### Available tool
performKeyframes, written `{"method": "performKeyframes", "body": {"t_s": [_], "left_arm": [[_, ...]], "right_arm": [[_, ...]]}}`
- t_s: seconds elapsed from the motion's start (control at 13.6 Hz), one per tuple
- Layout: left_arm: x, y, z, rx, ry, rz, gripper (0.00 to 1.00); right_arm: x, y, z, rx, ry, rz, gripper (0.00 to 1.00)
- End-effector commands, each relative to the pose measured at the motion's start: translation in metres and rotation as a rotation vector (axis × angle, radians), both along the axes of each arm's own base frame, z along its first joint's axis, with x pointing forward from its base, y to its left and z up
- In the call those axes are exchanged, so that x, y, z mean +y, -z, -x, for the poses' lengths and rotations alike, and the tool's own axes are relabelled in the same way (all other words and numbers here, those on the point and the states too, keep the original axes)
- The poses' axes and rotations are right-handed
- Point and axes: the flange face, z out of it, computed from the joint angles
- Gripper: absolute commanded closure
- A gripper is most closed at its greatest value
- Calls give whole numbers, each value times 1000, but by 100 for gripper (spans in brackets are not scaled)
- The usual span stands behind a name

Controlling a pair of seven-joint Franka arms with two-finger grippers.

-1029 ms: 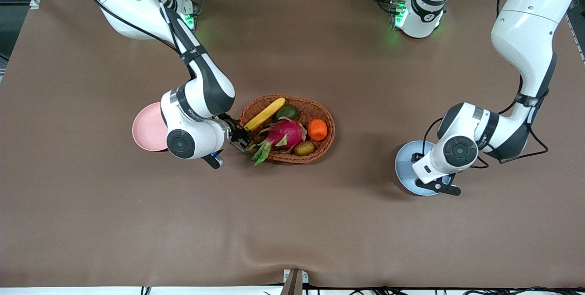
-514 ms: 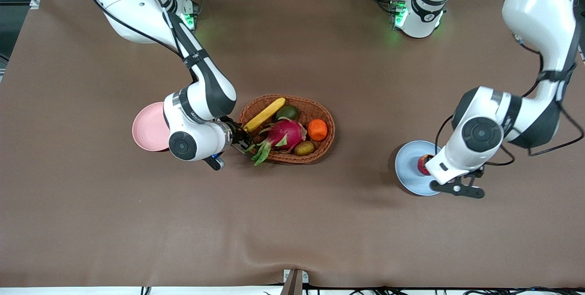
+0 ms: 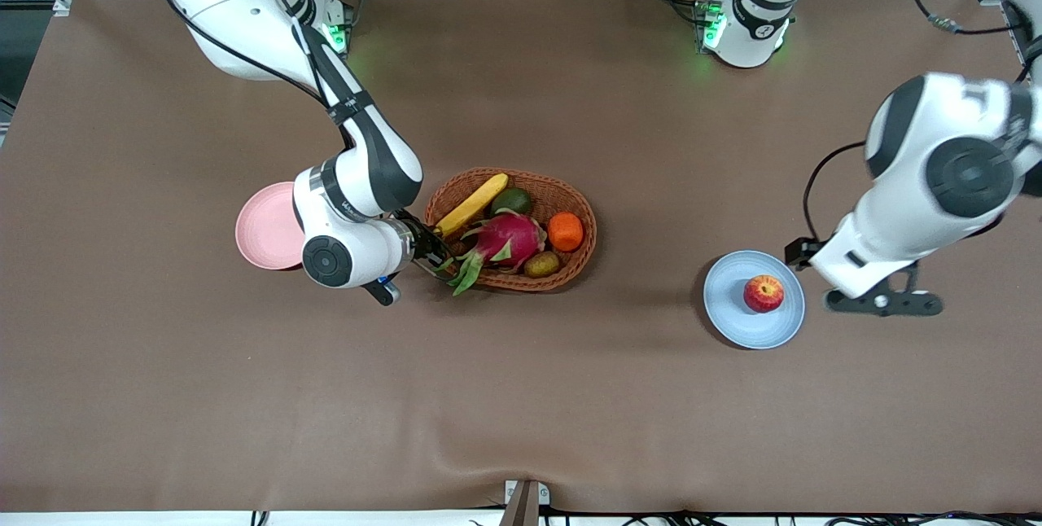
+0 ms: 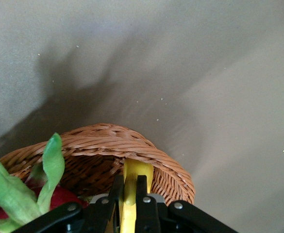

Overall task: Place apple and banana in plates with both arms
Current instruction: 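Open the left gripper onto the plate while the right gripper lifts the banana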

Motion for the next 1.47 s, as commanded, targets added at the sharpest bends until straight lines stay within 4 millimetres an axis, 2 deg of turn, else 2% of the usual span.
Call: {"method": "performKeyframes", "body": {"t_s": [0.0, 0.15, 0.37, 0.51, 0.59, 0.73, 0.88, 1.03, 1.18, 1.32, 1.4], "left_arm": [[13, -48, 21, -6, -70, 63, 0], [24, -77, 33, -27, -117, 110, 0], [37, -105, 49, -32, -161, 139, 0], [33, -120, 59, -39, -167, 137, 0], [33, -126, 64, -41, -171, 129, 0], [34, -132, 73, -17, -176, 114, 0], [38, -137, 77, -18, -183, 110, 0], [39, -140, 78, -23, -184, 109, 0], [37, -145, 83, -20, -178, 109, 0], [36, -146, 83, -20, -176, 118, 0], [36, -148, 83, -24, -176, 119, 0]], "right_arm": [[4, -10, -1, -15, -19, 5, 100], [1, -29, -4, 17, -41, -1, 100], [-7, -62, -7, 90, -104, -14, 100], [-31, -77, -14, 128, -156, -42, 100], [-46, -85, -18, 141, -207, -67, 100], [-96, -102, -35, 118, -342, -83, 100], [-139, -110, -45, 66, -535, -93, 100], [-180, -111, -56, 41, -721, -72, 100], [-222, -101, -68, 19, -826, -49, 100], [-252, -69, -67, 7, -812, -62, 100], [-260, -54, -65, 5, -811, -68, 100]]}}
